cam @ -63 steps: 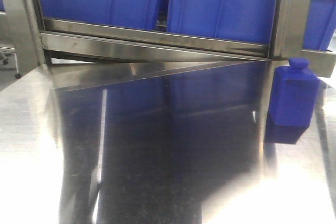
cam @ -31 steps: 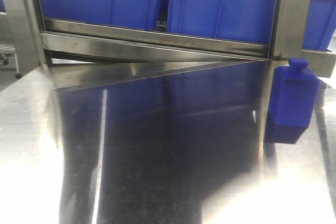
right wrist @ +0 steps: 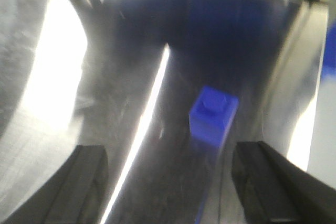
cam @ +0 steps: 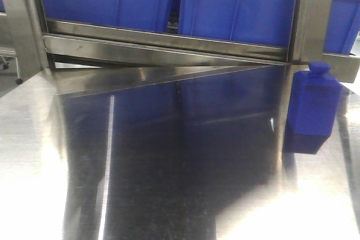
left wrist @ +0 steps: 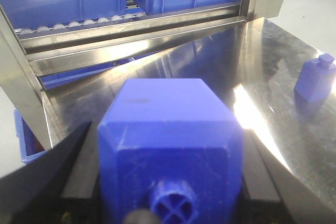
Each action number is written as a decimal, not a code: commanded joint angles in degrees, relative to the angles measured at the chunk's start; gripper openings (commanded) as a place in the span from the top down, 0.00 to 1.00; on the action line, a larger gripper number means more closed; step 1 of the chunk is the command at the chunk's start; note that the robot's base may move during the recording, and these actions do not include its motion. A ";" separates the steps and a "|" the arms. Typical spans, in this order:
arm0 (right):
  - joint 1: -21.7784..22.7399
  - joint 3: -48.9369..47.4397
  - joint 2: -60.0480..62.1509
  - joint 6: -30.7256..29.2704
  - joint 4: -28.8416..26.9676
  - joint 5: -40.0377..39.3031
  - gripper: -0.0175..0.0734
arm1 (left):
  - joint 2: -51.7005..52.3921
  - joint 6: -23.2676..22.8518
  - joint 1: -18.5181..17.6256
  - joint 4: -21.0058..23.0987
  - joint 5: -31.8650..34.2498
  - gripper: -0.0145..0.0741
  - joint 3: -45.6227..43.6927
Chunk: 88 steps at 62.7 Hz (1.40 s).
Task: Pick and sort blue part to right shelf
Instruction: 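Lower the right gripper, close on the blue part and lift it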
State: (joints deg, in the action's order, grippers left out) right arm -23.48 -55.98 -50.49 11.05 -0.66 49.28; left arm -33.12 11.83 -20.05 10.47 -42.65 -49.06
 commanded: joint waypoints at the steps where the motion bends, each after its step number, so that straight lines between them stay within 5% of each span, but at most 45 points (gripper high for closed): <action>1: 1.41 -9.62 -6.87 4.60 1.27 5.85 0.17 | -0.07 0.02 -0.33 1.18 5.44 0.51 -1.54; 11: 2.75 -21.26 -19.38 8.90 3.36 16.02 0.17 | -0.07 0.02 -0.33 1.26 5.44 0.51 -1.54; 21: 2.75 -26.36 -29.99 8.85 3.36 17.06 0.17 | -0.07 0.02 -0.33 1.26 5.44 0.51 -1.54; 79: 6.25 -23.53 -49.28 8.79 3.73 12.19 0.17 | -0.07 0.02 -0.33 1.26 5.47 0.51 -1.54; 88: 6.25 -20.40 -49.32 8.79 3.73 9.15 0.29 | -0.07 0.02 -0.33 1.26 5.70 0.51 -1.54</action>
State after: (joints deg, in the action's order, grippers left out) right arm -17.55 -76.52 -102.48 19.91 2.47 60.67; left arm -33.12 11.83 -20.05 10.69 -42.27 -49.06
